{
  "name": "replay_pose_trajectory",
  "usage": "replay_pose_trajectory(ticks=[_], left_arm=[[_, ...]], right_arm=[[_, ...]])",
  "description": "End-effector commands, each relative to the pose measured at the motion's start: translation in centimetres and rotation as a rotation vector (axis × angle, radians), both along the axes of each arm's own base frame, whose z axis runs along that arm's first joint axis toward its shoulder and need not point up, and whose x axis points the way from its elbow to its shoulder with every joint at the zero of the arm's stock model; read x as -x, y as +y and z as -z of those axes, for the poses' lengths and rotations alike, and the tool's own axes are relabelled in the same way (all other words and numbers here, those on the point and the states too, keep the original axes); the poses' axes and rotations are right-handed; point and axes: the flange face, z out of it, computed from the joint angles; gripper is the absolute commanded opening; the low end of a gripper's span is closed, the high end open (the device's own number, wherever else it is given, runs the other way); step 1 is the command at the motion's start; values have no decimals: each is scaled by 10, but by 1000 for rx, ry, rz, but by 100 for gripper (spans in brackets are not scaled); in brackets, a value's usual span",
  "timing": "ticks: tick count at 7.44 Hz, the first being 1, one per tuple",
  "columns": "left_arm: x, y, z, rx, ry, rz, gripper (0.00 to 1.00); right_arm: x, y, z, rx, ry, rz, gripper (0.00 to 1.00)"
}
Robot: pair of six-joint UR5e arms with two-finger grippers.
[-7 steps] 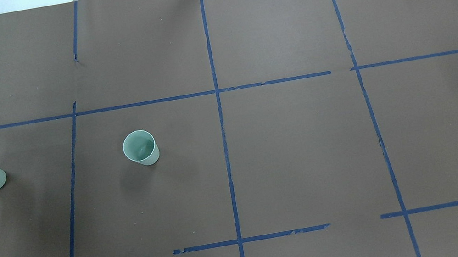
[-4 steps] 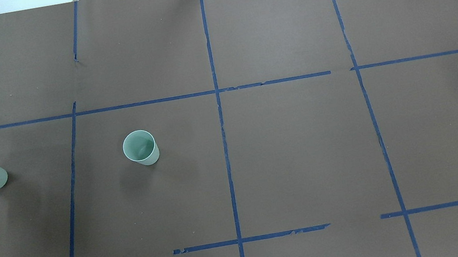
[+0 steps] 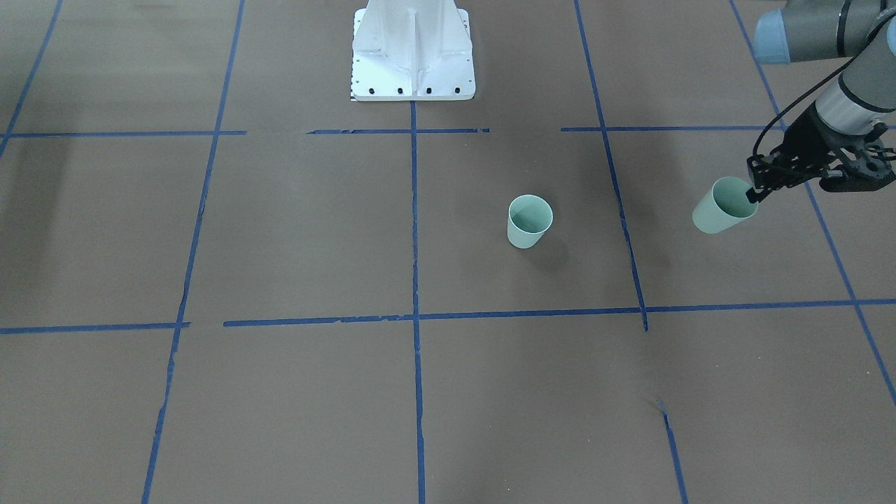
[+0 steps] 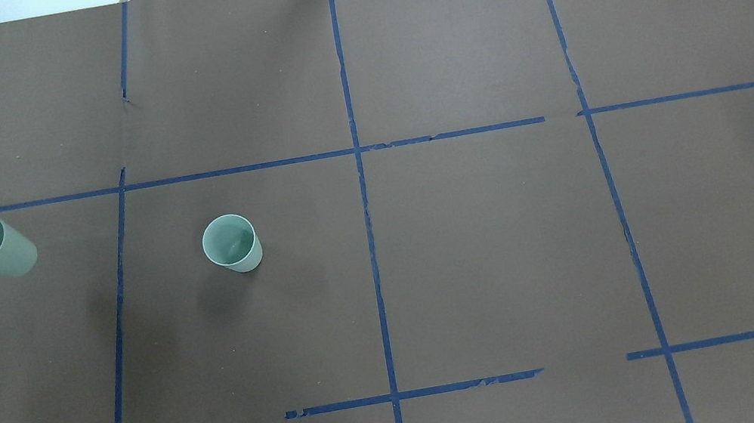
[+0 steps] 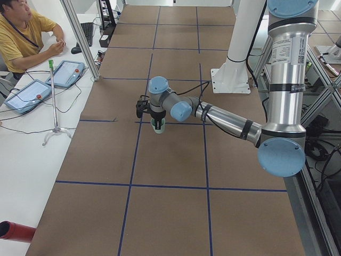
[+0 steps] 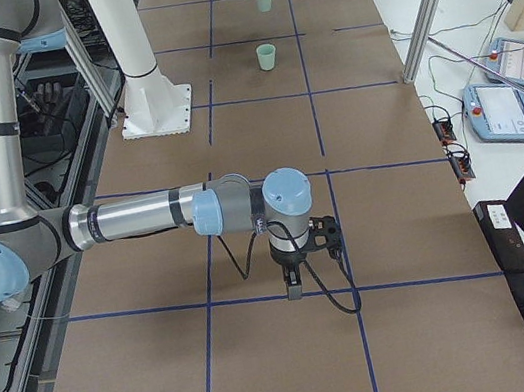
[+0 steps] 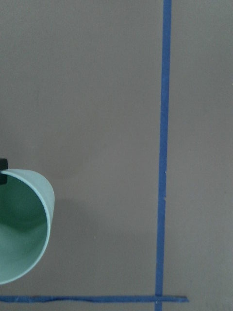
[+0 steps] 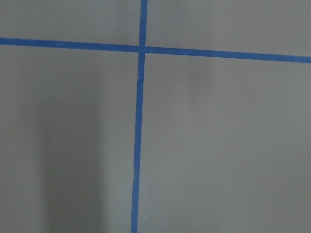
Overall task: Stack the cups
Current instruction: 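Lift the cup with the left gripper and carry it over the other cup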
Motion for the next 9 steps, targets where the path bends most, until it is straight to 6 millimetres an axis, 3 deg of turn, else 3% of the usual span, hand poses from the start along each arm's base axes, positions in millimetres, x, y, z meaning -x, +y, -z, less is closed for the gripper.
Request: replay_pose_trajectory(ticks=[1,3,4,5,6,9], left_arm=[[-40,-20,96,72,32,106,0],[-119,-7,151,141,44,127,0],[-149,-2,182,183,16,143,0],[-169,10,194,220,16,152,0],[-186,20,194,230,4,161,0],[-196,25,197,230,2,156,0]], right_arm=[[1,0,0,0,0,1,100],[1,0,0,0,0,1,100],[1,0,0,0,0,1,100],[0,0,0,0,0,0,100],[1,0,0,0,0,1,100],[1,0,0,0,0,1,100]])
